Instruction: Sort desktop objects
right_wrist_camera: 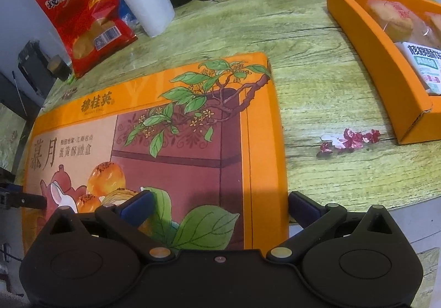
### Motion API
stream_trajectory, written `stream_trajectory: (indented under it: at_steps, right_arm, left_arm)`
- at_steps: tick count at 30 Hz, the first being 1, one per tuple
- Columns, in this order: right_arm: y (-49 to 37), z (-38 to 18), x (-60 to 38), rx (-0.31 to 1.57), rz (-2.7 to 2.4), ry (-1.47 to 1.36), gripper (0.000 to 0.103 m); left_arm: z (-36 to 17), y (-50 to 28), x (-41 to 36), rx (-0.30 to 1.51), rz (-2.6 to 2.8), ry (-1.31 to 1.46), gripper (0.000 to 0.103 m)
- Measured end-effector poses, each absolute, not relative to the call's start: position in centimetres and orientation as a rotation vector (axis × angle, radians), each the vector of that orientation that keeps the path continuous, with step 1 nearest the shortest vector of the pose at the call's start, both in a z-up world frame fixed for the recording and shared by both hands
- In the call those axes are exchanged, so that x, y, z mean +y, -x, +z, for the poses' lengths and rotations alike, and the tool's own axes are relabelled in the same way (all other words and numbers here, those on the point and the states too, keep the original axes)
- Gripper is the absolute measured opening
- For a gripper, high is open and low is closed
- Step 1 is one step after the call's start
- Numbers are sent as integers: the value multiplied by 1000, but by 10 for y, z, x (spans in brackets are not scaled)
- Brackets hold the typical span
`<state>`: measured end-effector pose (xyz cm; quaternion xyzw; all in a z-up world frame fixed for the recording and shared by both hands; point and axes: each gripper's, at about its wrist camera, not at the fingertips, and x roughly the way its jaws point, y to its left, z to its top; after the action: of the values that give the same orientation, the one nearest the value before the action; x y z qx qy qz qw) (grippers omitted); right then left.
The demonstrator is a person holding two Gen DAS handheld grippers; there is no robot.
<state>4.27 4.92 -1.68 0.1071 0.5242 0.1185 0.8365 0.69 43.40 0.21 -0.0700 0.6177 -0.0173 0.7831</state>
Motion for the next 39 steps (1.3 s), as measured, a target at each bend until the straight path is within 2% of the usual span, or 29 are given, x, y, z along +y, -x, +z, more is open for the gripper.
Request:
stream_trajectory:
  at_steps: [19, 39]
  right_arm:
    - [-36, -10, 43, 1124, 227, -272, 103]
    - [-21, 21, 27, 1092, 194, -305, 103]
  left_arm:
    - [19, -10, 420, 1336, -35, 94, 103]
    - [54, -8, 400, 1307, -67, 72, 103]
